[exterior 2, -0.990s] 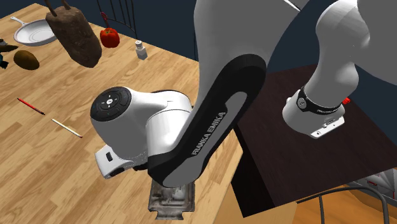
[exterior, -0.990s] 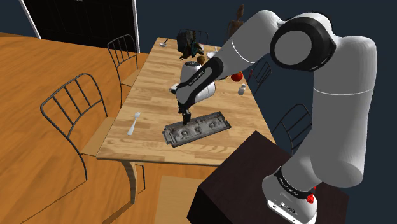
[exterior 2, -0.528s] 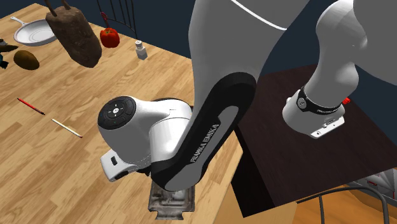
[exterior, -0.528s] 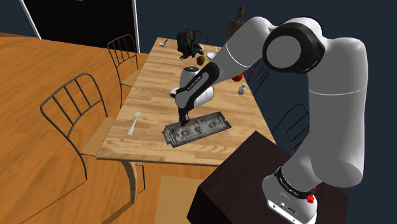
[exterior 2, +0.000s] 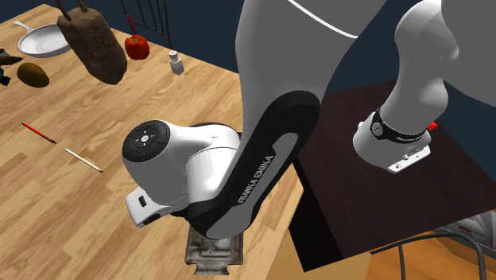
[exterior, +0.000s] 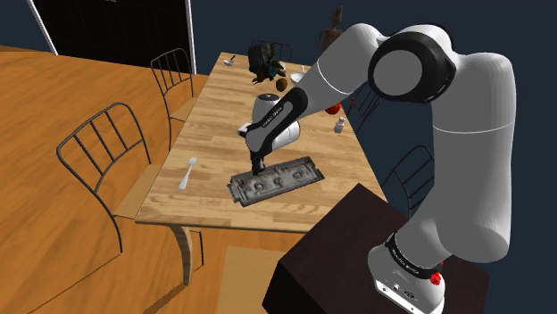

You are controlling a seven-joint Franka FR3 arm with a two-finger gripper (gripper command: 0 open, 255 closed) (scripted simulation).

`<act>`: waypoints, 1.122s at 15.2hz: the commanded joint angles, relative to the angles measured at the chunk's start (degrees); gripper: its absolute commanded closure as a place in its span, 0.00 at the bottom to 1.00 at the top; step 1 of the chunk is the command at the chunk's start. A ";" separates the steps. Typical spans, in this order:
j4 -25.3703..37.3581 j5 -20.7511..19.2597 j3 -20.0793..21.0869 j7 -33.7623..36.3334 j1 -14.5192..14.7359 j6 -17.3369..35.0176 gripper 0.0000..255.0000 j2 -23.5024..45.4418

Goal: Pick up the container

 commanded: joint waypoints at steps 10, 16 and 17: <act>-1.47 -1.67 -1.53 1.33 1.16 -5.53 1.00 -6.99; -1.71 -2.62 -2.19 2.05 1.64 -8.60 1.00 -10.33; -1.70 -2.62 -2.19 2.05 1.64 -8.60 1.00 -10.32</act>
